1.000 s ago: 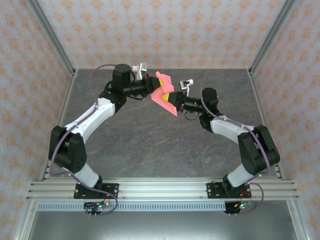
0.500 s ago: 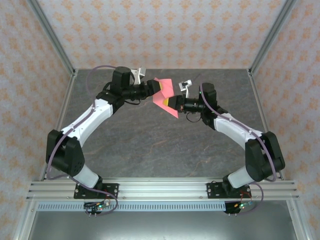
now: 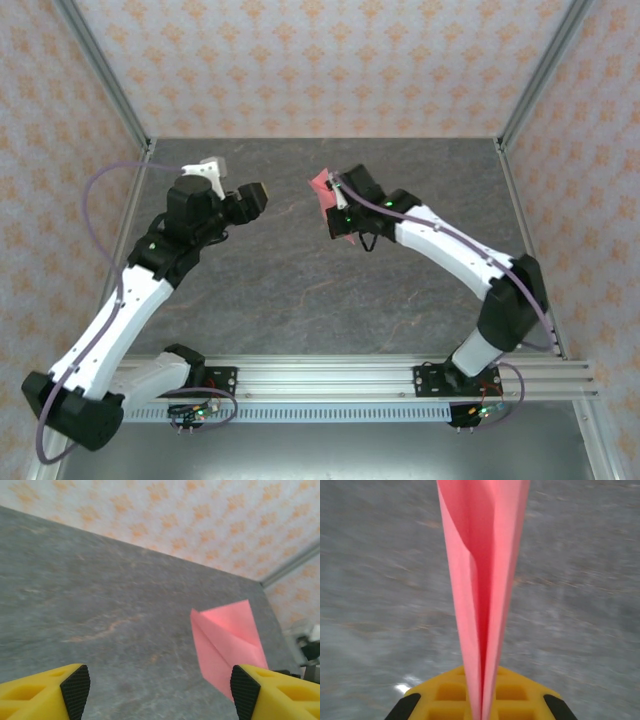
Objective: Fold a paper plane with a square sheet of paper (fold left side to right side)
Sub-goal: Turn over the paper at the center of the table.
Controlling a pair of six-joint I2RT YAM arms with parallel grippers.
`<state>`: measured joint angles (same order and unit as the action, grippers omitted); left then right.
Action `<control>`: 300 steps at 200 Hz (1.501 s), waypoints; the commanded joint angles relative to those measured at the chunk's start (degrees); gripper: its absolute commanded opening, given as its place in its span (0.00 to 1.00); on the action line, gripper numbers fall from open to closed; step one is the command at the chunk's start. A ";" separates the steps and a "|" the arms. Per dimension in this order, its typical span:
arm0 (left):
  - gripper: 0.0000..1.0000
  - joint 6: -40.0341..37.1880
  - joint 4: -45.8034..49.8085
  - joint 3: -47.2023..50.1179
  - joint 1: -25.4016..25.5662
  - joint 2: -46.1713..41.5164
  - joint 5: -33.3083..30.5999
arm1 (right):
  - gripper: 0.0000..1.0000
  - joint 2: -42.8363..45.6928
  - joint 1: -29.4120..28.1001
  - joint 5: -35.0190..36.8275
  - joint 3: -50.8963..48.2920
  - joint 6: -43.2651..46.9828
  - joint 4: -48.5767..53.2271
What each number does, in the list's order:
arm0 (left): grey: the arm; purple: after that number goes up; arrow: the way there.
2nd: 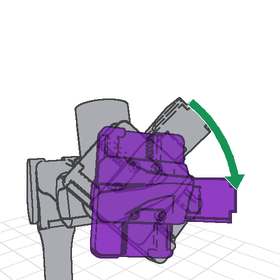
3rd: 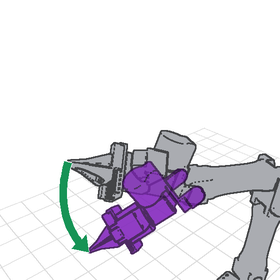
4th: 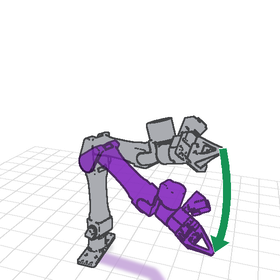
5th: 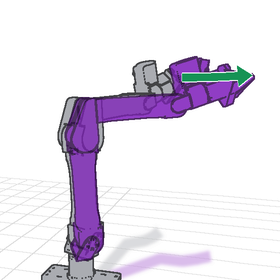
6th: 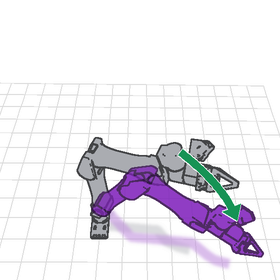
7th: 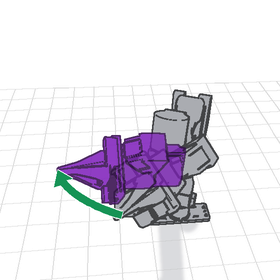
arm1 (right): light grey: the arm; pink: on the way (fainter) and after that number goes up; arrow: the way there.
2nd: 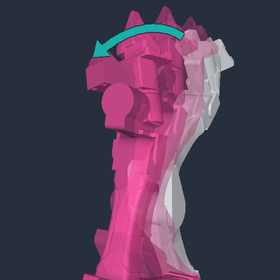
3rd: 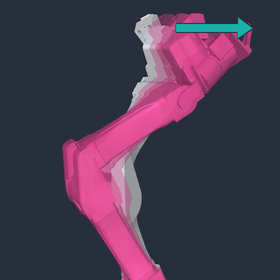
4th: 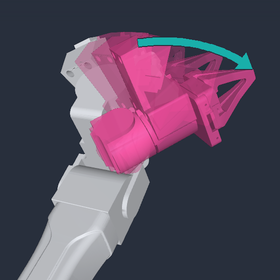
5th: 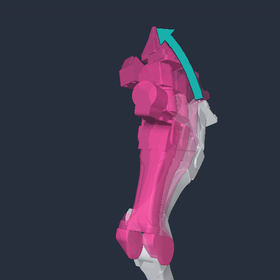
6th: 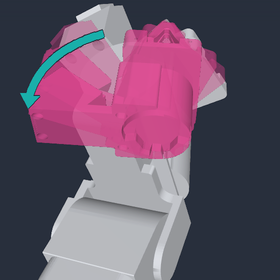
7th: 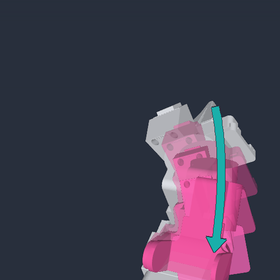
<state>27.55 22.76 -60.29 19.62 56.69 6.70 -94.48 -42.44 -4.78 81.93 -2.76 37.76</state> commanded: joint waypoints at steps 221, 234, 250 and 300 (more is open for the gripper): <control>0.85 1.48 1.37 4.46 0.07 -1.58 -11.23 | 0.72 -22.23 -15.44 22.36 7.02 8.28 14.31; 0.86 2.72 1.00 4.72 0.03 0.81 -9.07 | 0.81 -18.13 -15.36 17.46 4.71 7.96 12.38; 0.86 4.95 0.09 4.97 -0.01 4.55 -5.45 | 0.88 -12.77 -14.70 12.23 1.52 7.38 9.79; 0.85 10.95 -11.25 5.64 0.15 23.06 16.45 | 0.95 6.22 0.07 -6.56 -12.23 -1.65 -4.94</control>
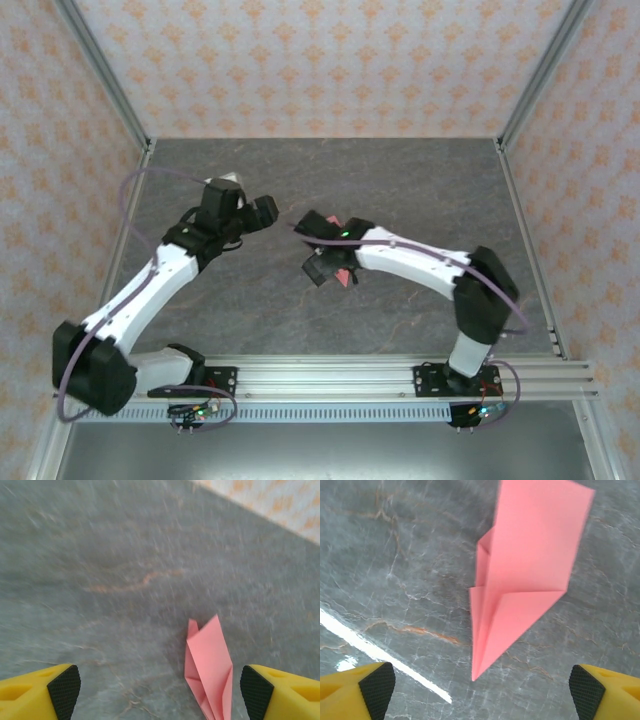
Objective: Fold a paper plane with a square sheet of paper (fold left side to right side)
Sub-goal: Turn over the paper at the center of the table, then fold the wing for the fifth time at the center of the table.
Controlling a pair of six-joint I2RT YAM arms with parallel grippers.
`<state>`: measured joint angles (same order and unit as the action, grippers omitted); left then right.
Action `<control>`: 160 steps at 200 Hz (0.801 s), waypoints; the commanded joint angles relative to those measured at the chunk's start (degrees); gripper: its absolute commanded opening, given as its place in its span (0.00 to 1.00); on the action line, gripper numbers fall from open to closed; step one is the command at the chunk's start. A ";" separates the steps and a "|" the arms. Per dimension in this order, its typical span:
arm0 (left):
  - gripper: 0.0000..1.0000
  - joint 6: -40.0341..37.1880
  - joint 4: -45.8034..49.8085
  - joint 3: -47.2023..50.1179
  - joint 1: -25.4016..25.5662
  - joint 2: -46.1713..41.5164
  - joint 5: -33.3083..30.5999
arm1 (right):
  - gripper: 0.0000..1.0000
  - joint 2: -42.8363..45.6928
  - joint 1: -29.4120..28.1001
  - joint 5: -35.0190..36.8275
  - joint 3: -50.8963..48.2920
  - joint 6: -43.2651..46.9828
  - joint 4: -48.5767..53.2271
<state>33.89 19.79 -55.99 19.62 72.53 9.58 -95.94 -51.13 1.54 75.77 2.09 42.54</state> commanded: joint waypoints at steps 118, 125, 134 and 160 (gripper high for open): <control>0.68 12.96 -30.70 -5.52 1.88 36.49 31.34 | 0.92 14.67 34.57 -44.90 -33.18 -33.41 -53.18; 0.65 13.17 -31.28 -5.84 1.92 38.15 31.75 | 0.89 14.20 34.55 -45.61 -33.33 -33.35 -53.43; 0.60 13.39 -32.41 -5.97 1.89 38.57 32.36 | 0.82 13.71 34.69 -46.32 -33.40 -33.44 -53.80; 0.36 12.23 -33.50 -5.92 1.92 38.50 32.77 | 0.76 11.02 36.16 -49.98 -33.32 -33.83 -55.70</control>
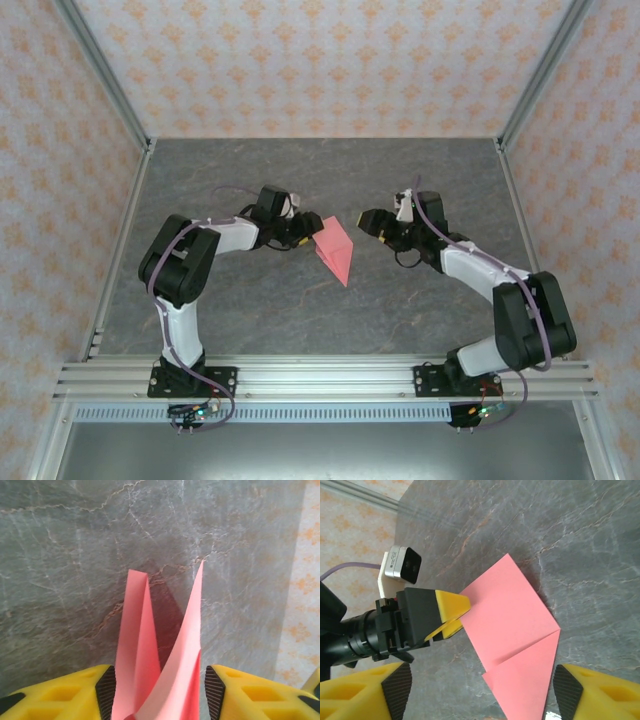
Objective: Fold a paper plane with a square sheet of paper (fold left side to right side)
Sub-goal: Fold the wing for the fifth time at the center of the table.
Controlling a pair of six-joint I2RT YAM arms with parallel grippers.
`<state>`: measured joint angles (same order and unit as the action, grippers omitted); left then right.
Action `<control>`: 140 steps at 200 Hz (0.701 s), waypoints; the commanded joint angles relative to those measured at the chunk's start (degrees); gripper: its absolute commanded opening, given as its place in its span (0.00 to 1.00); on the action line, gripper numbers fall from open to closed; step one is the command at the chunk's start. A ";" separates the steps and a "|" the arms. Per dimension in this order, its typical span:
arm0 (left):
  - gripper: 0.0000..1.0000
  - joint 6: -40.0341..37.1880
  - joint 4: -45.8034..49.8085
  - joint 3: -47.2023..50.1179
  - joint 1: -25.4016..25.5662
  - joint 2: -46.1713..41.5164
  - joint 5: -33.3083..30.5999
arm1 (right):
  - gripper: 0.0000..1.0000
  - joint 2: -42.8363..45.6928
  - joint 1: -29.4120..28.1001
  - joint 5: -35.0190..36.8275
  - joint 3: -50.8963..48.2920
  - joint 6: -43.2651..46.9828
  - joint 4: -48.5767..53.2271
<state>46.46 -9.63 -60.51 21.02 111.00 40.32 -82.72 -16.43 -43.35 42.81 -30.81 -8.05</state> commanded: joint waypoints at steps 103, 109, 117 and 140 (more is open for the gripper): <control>0.00 -19.13 -2.91 5.98 -2.14 -12.81 12.49 | 0.71 -13.37 3.20 -21.43 4.48 12.02 -10.55; 0.00 -20.09 -2.40 6.09 -2.21 -13.24 13.59 | 0.71 -13.70 3.18 -22.11 4.43 11.90 -11.73; 0.00 -21.22 -1.80 6.01 -2.21 -13.57 15.35 | 0.71 -14.27 3.15 -23.17 4.37 11.51 -13.47; 0.00 -21.76 -2.36 5.88 -2.21 -13.57 18.92 | 0.71 -16.37 3.17 -26.46 5.28 11.10 -15.41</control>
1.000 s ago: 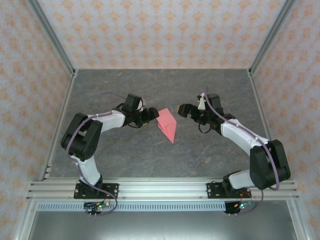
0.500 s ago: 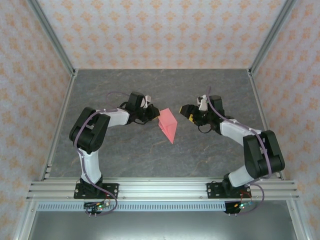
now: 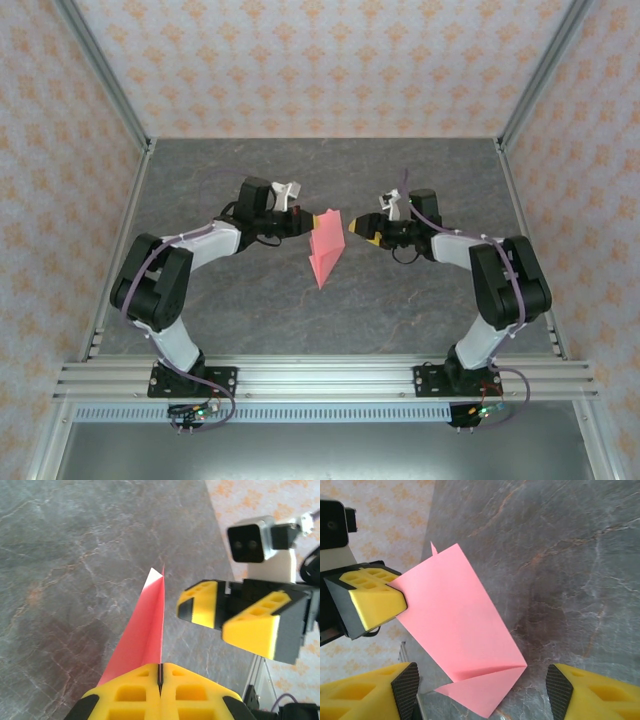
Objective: Fold a paper plane with a square sheet of paper (fold left side to right side)
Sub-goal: Fold the wing for the fifth time at the center of the table.
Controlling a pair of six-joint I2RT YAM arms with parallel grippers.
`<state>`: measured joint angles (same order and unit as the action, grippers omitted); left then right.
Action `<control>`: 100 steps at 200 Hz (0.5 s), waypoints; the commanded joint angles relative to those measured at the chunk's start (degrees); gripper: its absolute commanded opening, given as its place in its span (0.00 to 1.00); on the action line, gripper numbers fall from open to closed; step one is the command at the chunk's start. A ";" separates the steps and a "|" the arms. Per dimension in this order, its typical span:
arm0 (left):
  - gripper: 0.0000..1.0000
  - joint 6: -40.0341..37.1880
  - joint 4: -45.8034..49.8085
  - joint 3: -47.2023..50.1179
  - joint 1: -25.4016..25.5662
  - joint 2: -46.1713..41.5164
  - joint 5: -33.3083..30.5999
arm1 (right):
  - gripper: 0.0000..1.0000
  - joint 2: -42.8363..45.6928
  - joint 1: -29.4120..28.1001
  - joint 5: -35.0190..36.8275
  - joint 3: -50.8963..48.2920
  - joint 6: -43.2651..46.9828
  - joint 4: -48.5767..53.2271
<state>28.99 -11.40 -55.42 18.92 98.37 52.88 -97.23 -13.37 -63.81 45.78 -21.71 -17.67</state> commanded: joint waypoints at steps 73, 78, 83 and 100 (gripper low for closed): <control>0.00 -5.28 0.15 -0.41 -0.05 -0.19 9.82 | 0.60 -5.68 -1.12 -10.57 3.79 2.40 -6.67; 0.00 -5.33 0.23 -0.42 0.00 -0.17 9.91 | 0.58 -5.80 -1.21 -11.15 3.87 2.50 -6.67; 0.00 -5.36 0.32 -0.48 -0.02 -0.05 10.00 | 0.58 -5.95 -1.22 -11.74 3.88 2.54 -6.67; 0.00 -5.44 0.40 -0.59 0.06 0.03 10.55 | 0.53 -6.08 -1.32 -12.96 4.22 3.89 -4.74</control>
<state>25.34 -11.35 -55.40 18.90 98.32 61.17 -102.48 -14.26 -72.66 48.29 -20.62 -21.12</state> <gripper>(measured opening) 0.054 0.550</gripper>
